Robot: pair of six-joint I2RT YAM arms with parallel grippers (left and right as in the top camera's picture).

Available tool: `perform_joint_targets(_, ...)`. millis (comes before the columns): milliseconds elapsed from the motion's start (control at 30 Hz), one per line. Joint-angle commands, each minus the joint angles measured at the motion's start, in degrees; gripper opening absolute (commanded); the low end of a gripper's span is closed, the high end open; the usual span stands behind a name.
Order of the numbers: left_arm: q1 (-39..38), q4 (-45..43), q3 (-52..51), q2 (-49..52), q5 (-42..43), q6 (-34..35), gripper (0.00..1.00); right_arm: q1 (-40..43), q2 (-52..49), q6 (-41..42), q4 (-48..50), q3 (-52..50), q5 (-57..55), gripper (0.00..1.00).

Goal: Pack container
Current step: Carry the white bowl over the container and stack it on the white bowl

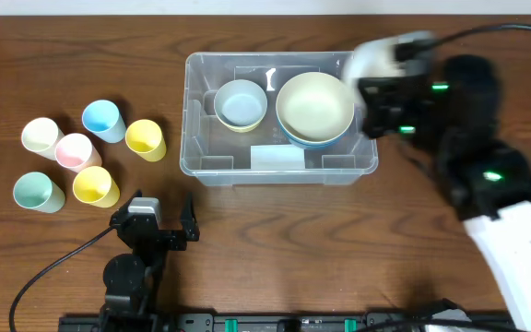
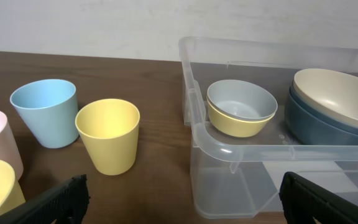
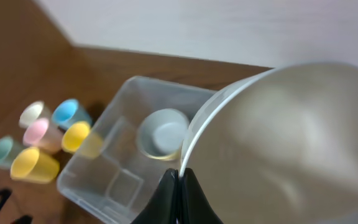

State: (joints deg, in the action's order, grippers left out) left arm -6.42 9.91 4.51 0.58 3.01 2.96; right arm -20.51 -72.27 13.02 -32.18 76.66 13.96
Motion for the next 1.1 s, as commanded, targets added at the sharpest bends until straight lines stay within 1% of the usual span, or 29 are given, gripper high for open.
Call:
perform_joint_targets(0, 0.24, 1.79, -0.98, -0.35, 0.42, -0.13, 0.98, -7.28, -4.63, -3.63, 2.73, 0.66, -5.75, 0.01)
perform_joint_targets(67, 0.24, 1.79, -0.98, -0.35, 0.42, -0.13, 0.98, -10.75, -8.37, -3.93, 5.79, 0.66, -6.34, 0.01)
perform_joint_targets(233, 0.24, 1.79, -0.98, -0.35, 0.42, -0.13, 0.98, -15.67, -18.16, -4.13, 13.33, 0.66, -6.29, 0.01)
perform_joint_targets(467, 0.24, 1.79, -0.98, -0.35, 0.42, -0.13, 0.98, -17.44, -28.96, -1.18, 24.85, 0.74, -3.69, 0.02)
perform_joint_targets(567, 0.24, 1.79, -0.98, -0.35, 0.42, -0.13, 0.98, -17.44, -31.67, -0.31, 27.76, 1.36, -2.56, 0.02)
perform_joint_targets(700, 0.24, 1.79, -0.98, -0.35, 0.42, -0.13, 0.98, -17.44, -33.83, -0.15, 28.94, 2.93, -2.56, 0.02)
perform_joint_targets(1067, 0.24, 1.79, -0.98, -0.35, 0.42, -0.13, 0.98, -17.42, -35.34, -0.2, 34.64, 3.21, -2.6, 0.01)
